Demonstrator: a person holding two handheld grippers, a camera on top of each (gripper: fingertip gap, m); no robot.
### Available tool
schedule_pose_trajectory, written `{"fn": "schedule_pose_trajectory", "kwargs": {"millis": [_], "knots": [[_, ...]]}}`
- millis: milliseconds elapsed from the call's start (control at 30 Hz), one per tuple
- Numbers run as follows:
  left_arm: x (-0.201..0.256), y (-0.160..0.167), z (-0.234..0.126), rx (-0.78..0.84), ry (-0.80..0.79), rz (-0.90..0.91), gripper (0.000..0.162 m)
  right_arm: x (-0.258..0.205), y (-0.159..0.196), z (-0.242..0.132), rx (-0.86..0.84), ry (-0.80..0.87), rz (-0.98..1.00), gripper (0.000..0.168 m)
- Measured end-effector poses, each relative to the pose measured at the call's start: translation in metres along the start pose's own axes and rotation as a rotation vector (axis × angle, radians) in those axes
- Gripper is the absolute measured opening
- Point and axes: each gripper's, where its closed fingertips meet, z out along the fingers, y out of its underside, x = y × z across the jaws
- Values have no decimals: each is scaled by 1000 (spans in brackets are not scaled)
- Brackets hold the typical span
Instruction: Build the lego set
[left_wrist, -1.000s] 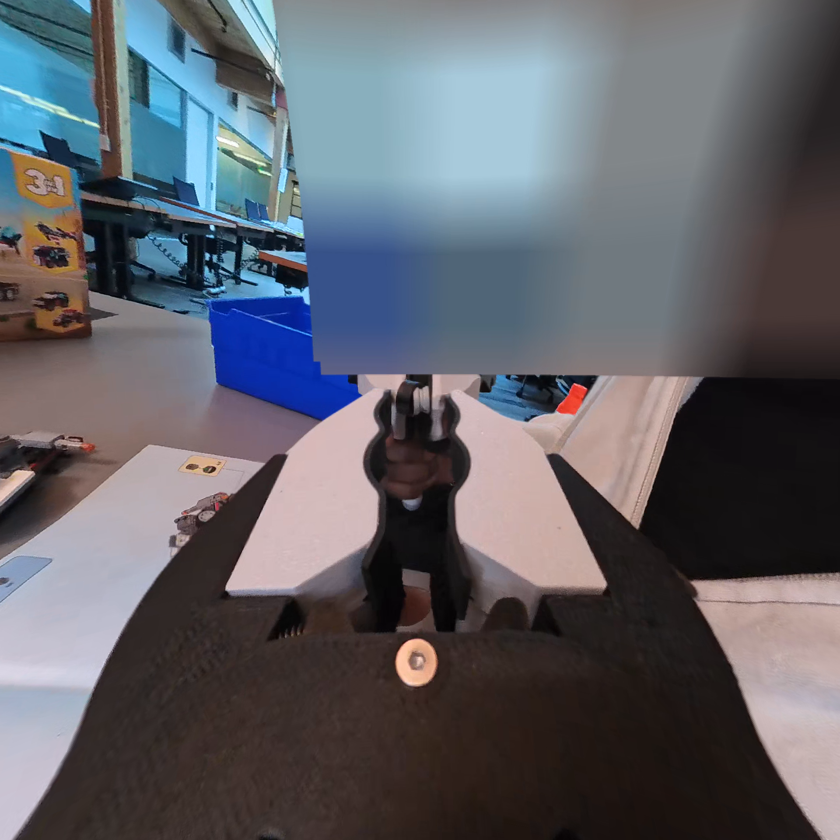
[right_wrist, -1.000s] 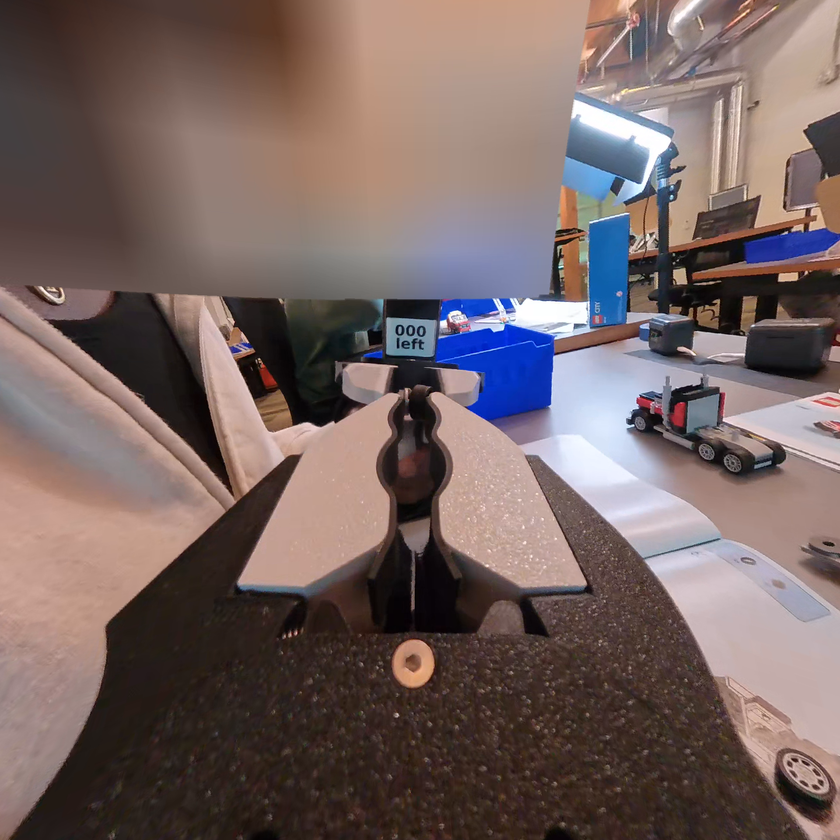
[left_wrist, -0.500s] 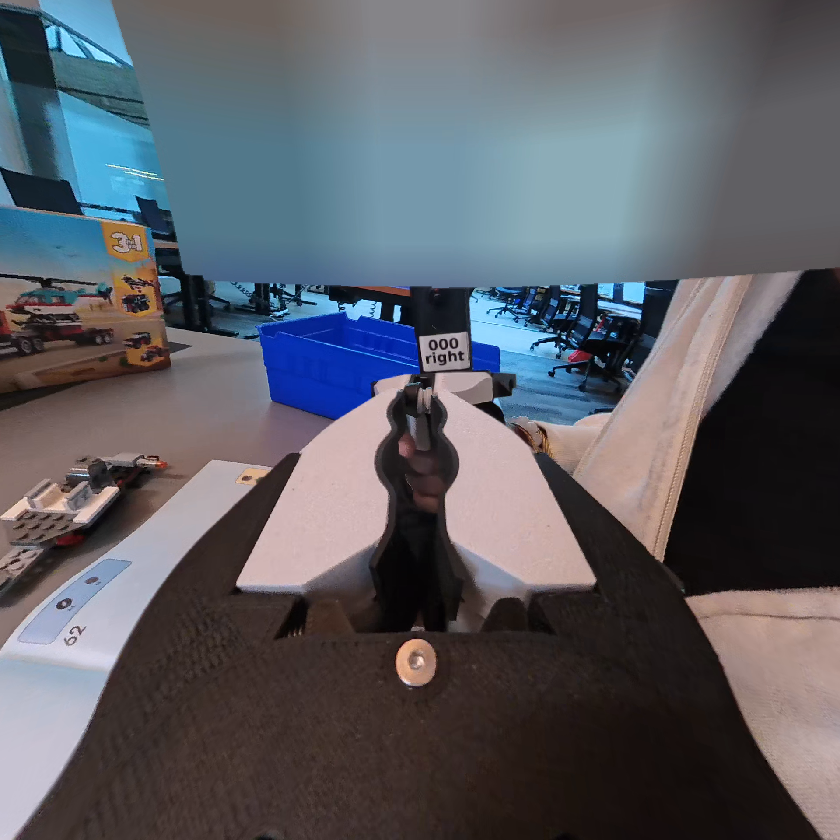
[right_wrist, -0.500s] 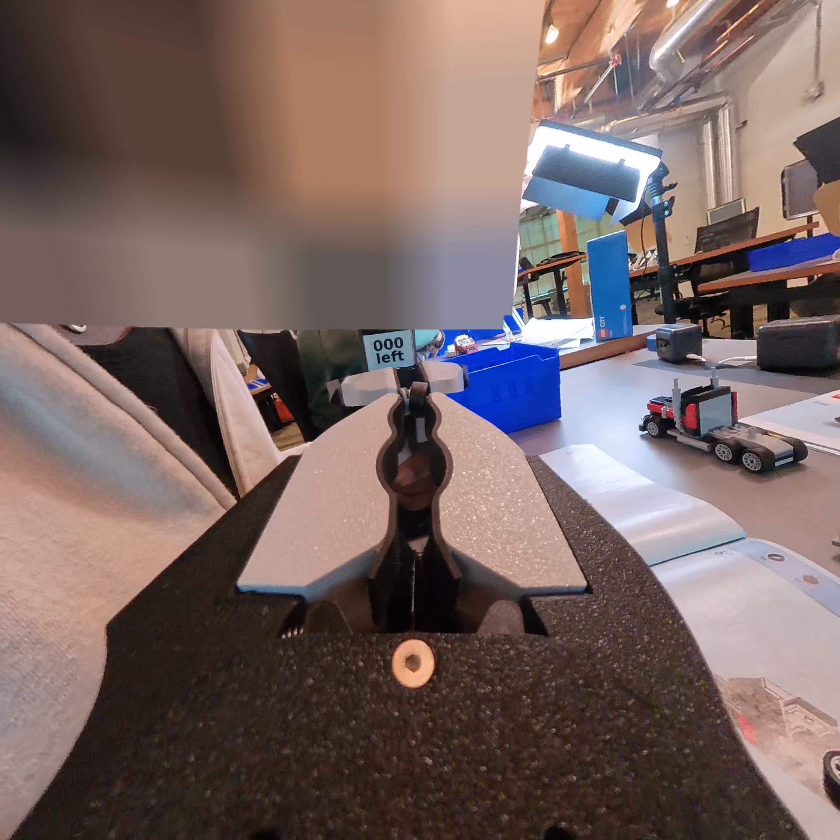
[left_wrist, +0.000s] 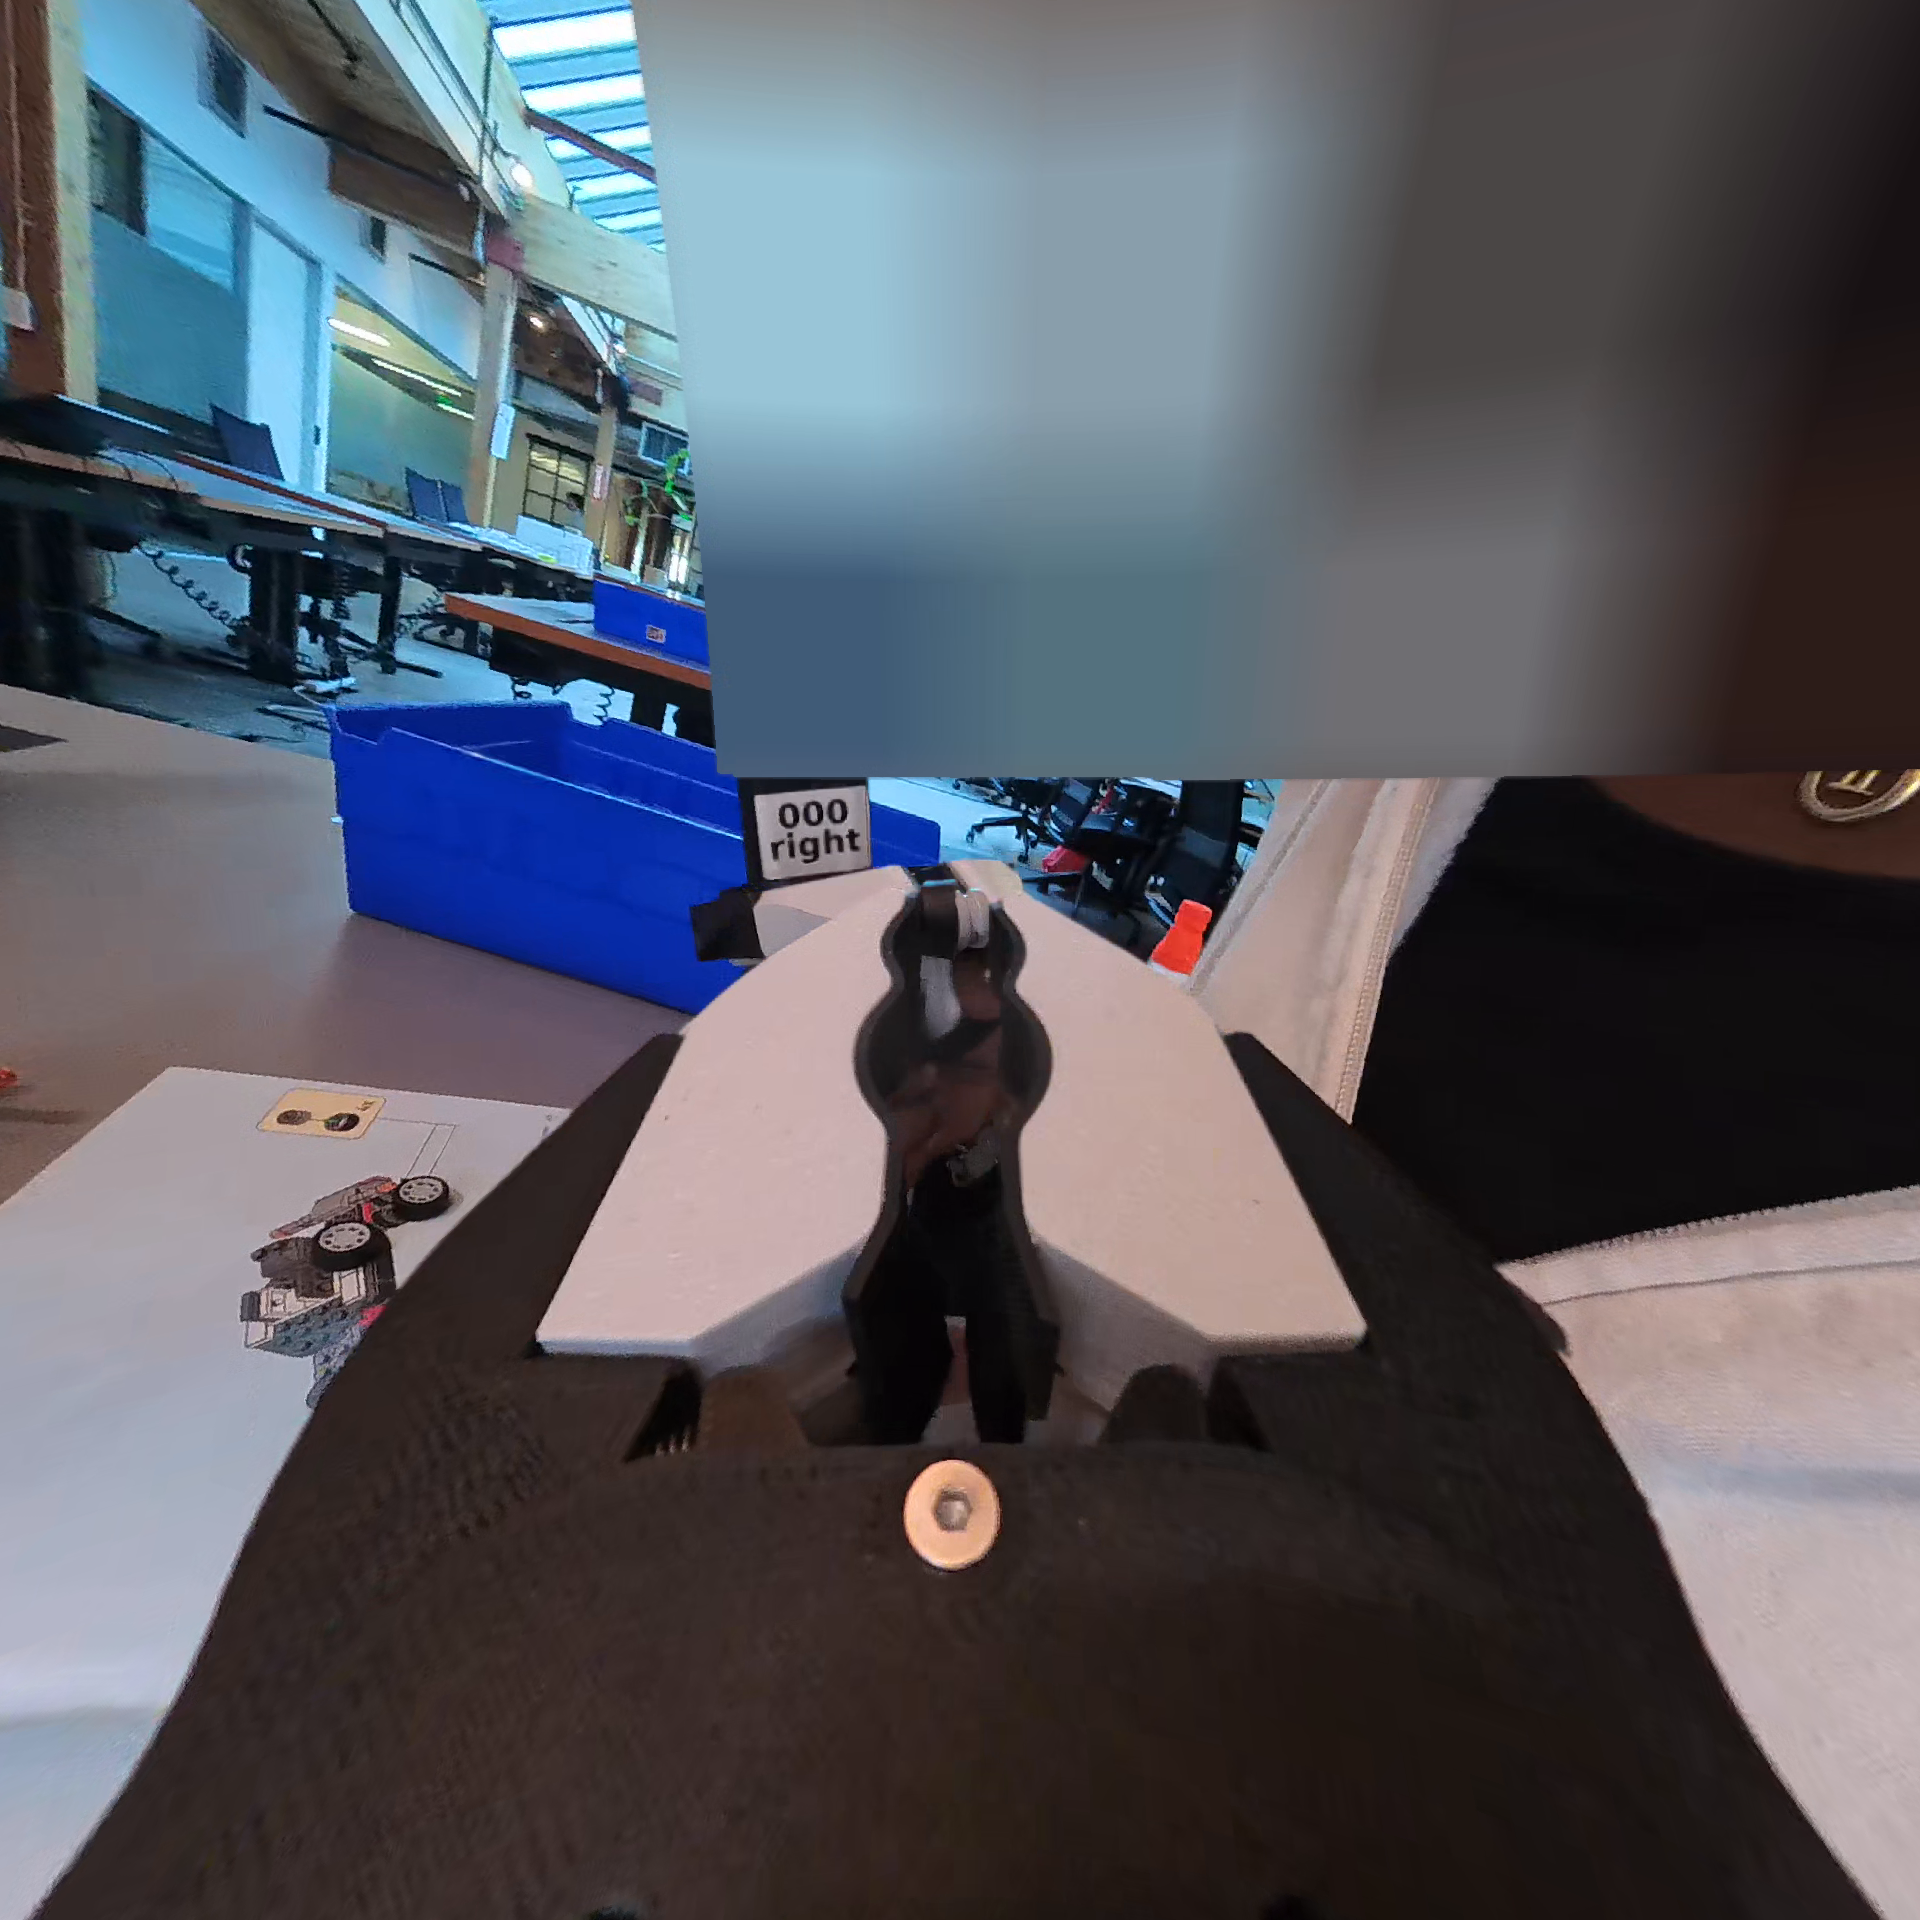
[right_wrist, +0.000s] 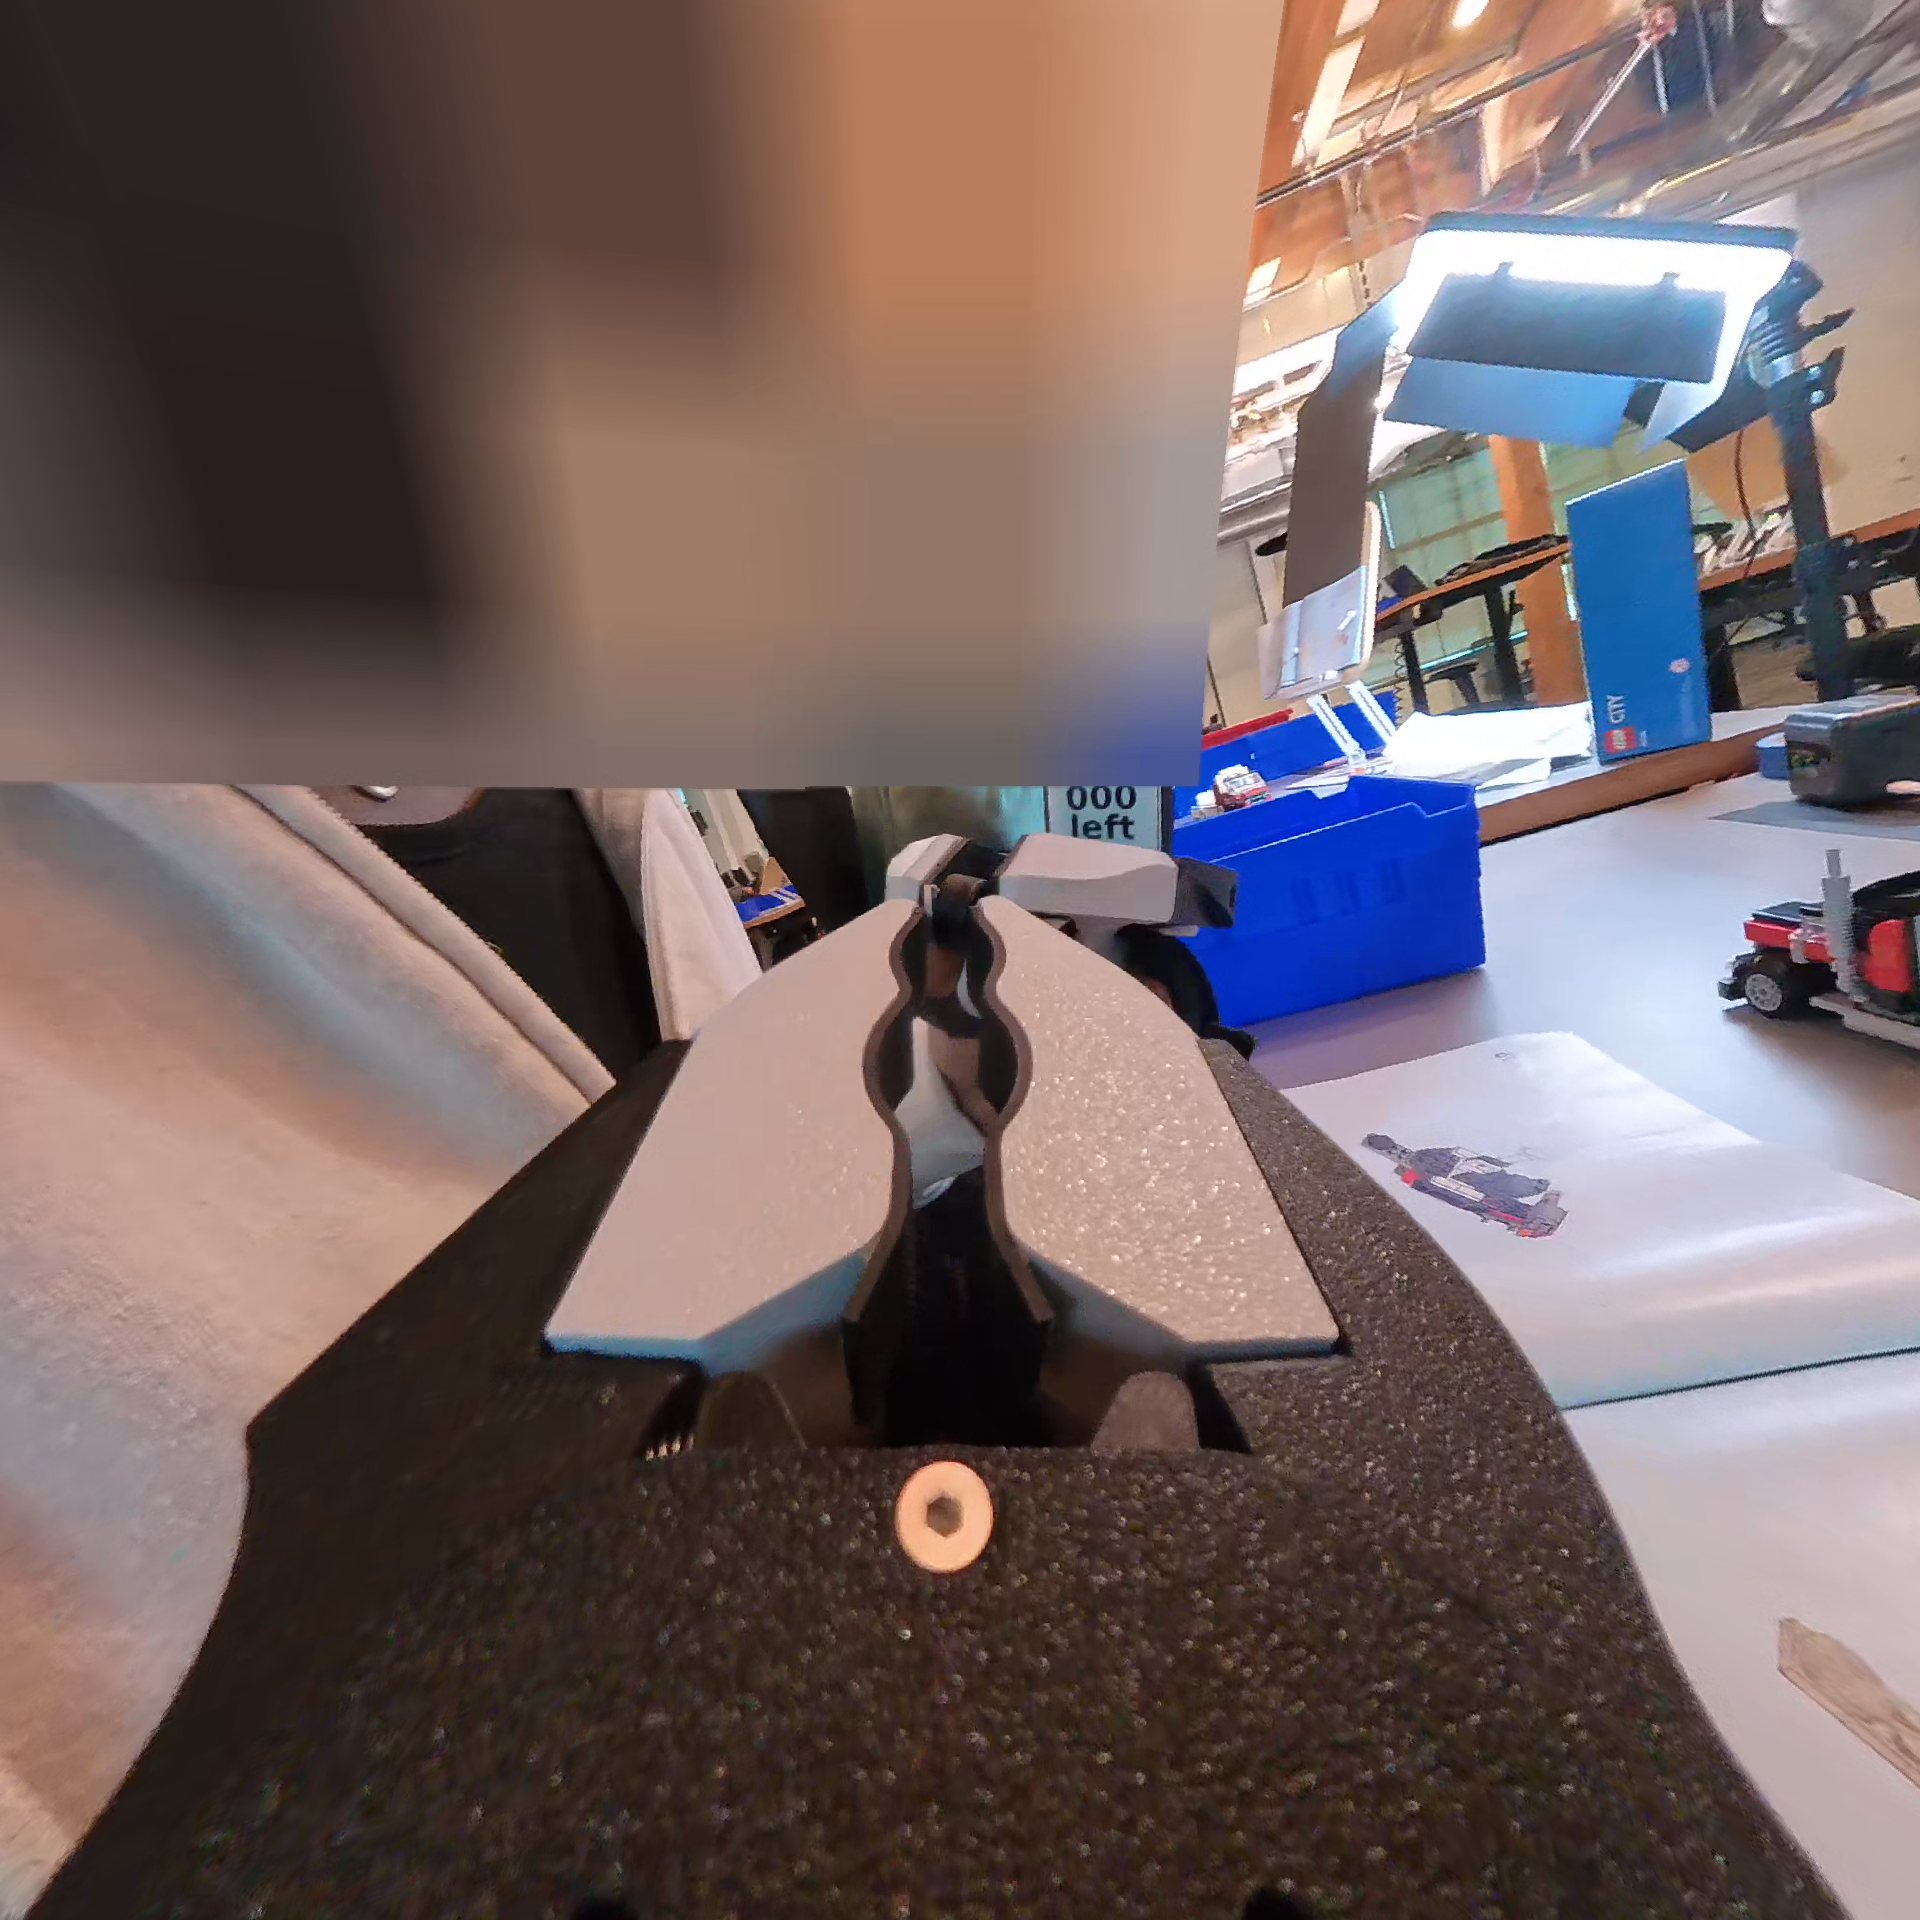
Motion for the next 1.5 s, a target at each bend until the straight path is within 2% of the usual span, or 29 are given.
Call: {"fn": "schedule_pose_trajectory", "kwargs": {"millis": [167,467,867,1000,1500], "knots": [[-1,-11,-8,40,22,-39,8,-5,5,1,-49,-37,9,7],[6,10,-6,-117,47,-57,14,-11,7,4,-73,-70,8,7],[14,11,-4,-104,115,-90,8,-15,11,2,-122,-113,-7,7],[15,15,-5,-119,135,-136,15,-18,16,3,-154,-158,6,7],[7,20,-11,-166,75,-115,14,-6,23,3,-246,-107,-45,7]]}}
